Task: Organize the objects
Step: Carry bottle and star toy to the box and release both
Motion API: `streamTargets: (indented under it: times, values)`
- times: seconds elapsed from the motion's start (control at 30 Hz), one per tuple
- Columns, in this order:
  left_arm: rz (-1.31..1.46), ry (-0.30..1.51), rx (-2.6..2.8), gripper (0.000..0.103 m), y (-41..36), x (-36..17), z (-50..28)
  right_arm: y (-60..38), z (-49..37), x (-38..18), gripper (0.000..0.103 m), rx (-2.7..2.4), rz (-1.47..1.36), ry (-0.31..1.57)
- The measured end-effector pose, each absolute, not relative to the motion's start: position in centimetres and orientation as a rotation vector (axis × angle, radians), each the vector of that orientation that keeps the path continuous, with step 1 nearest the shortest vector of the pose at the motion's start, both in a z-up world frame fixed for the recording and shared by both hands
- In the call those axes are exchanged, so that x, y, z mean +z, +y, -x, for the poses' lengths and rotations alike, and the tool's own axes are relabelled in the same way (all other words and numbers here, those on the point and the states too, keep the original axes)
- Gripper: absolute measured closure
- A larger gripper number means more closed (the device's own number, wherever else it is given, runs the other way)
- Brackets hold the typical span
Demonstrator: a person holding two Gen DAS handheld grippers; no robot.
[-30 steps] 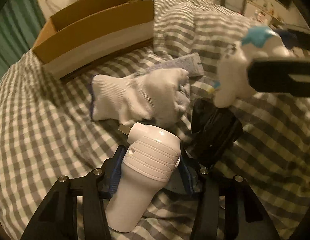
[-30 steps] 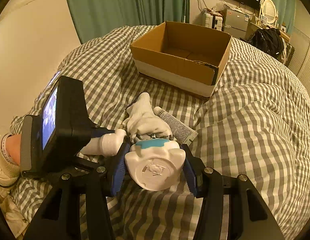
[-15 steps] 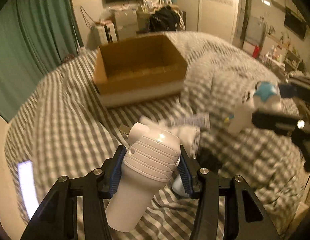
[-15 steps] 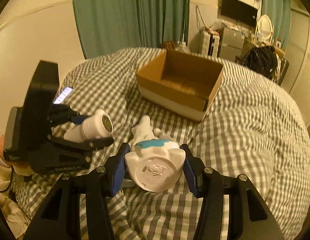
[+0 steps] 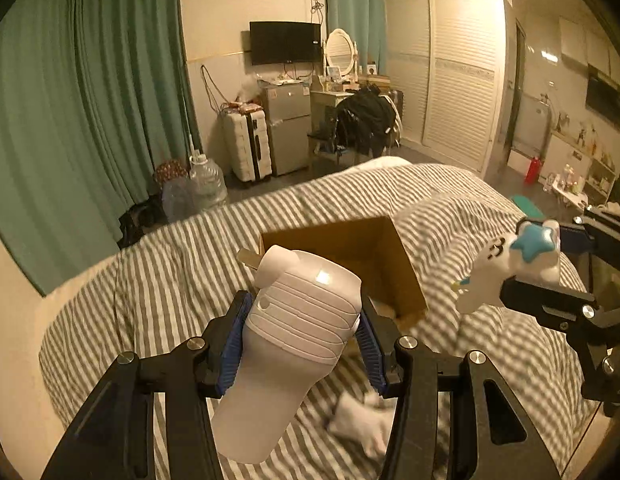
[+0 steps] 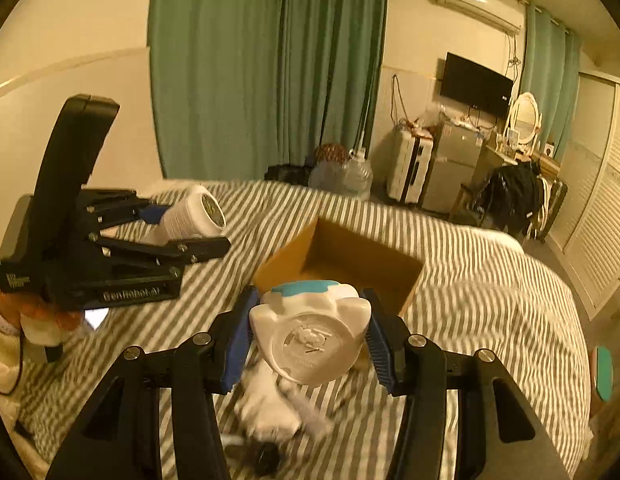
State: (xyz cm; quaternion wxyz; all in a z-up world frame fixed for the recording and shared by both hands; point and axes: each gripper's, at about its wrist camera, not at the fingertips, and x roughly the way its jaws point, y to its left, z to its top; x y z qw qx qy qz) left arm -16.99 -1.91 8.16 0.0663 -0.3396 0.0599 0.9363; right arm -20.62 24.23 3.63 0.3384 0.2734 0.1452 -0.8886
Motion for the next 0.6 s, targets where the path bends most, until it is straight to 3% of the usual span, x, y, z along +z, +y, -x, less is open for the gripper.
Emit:
streamTargets:
  times: [0.3, 0.6]
  values:
    - [1.111, 0.174, 2.777, 0.052, -0.8, 5.2, 29.2, 19.6, 32.8, 4.4, 0.052, -2.336, -0.78, 0.393]
    - [1.294, 0.168, 2.669, 0.051, 0.5, -5.2, 36.4, 18.5, 42.7, -4.9, 0.052, -2.302, -1.0, 0.313]
